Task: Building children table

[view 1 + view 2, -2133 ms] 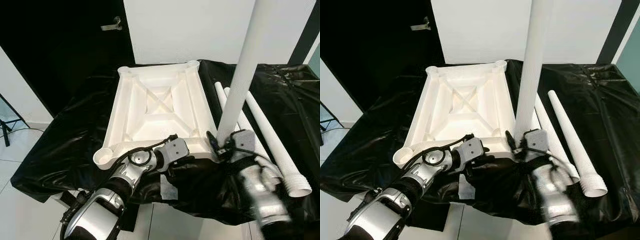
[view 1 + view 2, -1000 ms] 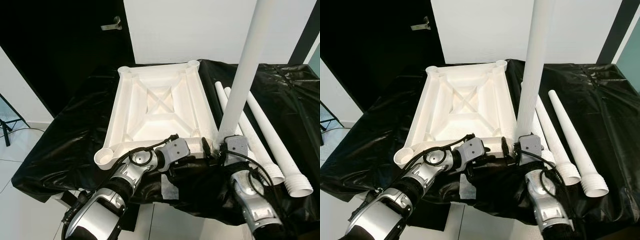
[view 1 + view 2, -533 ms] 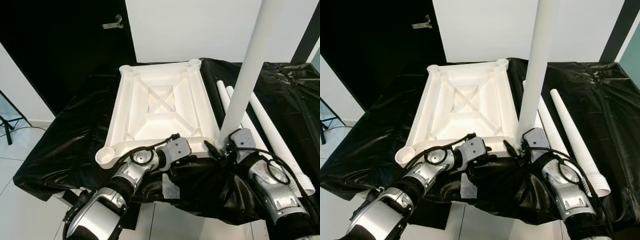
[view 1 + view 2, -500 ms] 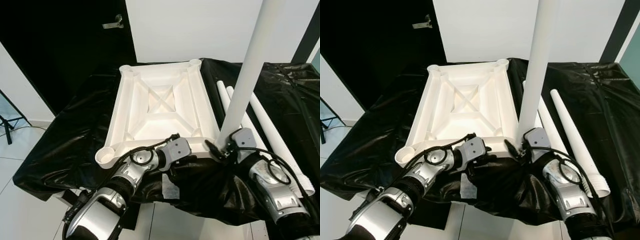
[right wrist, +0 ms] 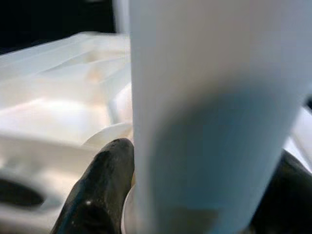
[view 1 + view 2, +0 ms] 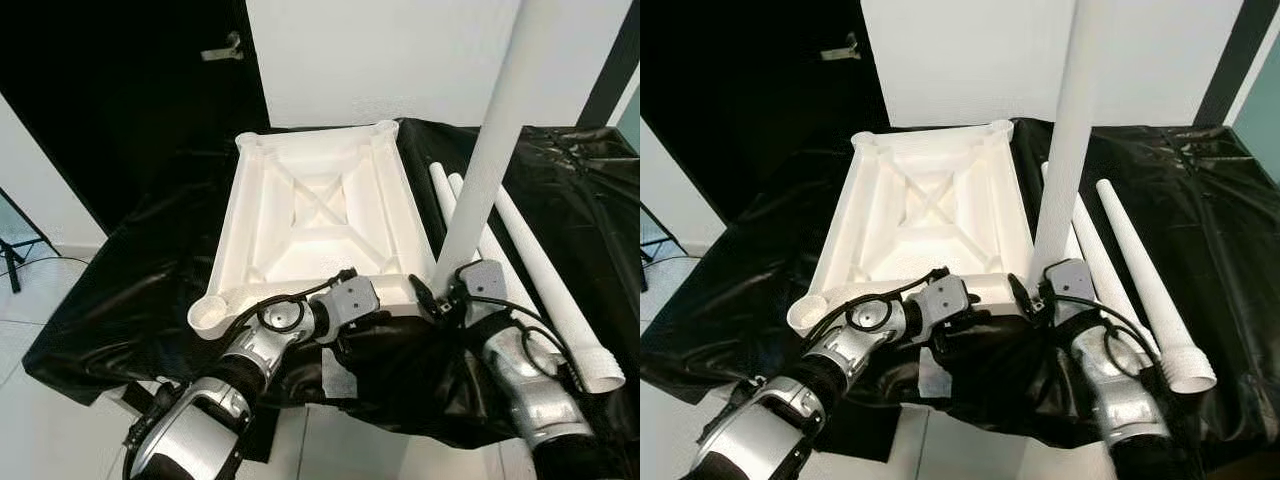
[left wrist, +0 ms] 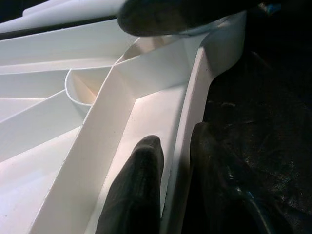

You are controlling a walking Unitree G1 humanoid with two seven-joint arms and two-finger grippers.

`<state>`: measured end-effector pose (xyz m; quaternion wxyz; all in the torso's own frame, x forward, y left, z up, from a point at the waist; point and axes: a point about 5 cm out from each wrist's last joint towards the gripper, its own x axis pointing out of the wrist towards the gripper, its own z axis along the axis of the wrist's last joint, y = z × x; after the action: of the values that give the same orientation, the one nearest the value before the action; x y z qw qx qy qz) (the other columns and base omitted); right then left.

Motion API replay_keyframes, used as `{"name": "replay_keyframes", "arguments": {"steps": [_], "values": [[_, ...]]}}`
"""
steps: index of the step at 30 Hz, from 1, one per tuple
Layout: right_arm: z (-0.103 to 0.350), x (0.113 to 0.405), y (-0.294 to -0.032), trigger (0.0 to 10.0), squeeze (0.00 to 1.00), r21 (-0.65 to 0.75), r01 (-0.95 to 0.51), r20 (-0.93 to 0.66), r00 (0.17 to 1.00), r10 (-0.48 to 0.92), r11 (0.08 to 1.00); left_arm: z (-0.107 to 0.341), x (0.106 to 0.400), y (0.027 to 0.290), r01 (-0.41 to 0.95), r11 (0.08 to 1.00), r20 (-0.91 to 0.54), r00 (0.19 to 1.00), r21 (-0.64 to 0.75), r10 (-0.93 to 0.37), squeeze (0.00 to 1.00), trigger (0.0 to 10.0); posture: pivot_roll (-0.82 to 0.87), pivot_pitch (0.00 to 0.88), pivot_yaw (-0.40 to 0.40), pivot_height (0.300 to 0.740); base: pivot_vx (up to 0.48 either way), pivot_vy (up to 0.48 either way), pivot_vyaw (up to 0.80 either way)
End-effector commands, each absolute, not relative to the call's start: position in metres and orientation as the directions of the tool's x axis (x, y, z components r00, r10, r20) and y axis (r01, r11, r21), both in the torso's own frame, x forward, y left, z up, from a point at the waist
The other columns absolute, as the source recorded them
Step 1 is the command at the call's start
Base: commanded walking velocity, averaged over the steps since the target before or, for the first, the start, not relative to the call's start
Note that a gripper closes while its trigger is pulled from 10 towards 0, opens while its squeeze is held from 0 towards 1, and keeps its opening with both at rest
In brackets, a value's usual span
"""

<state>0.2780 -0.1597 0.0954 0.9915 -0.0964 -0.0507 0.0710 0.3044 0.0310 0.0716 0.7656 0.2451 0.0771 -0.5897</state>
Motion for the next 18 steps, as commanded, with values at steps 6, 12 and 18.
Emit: {"name": "replay_keyframes", "arguments": {"steps": [6,12,18], "values": [[0.074,0.265,-0.158,0.0,0.00,-0.071,0.085,0.002,0.996,-0.085,0.994,0.023,0.274,0.046,0.993,0.067,-0.610,0.110,0.093,-0.785,0.00,10.0,-0.06,0.000,0.049,0.740,0.000,0.000,0.00],[0.075,0.268,-0.158,0.0,0.00,-0.067,0.103,0.007,0.995,-0.103,0.992,0.023,0.274,0.046,0.993,0.064,-0.610,0.109,0.095,-0.785,0.00,10.0,-0.06,0.000,0.049,0.740,0.000,0.000,0.00],[0.080,0.271,-0.139,10.0,1.00,0.026,-0.138,-0.004,0.990,0.138,0.990,0.024,0.274,0.044,0.993,0.067,-0.607,0.111,0.094,-0.787,0.00,10.0,-0.06,0.000,0.046,0.740,0.000,0.000,0.00]]}}
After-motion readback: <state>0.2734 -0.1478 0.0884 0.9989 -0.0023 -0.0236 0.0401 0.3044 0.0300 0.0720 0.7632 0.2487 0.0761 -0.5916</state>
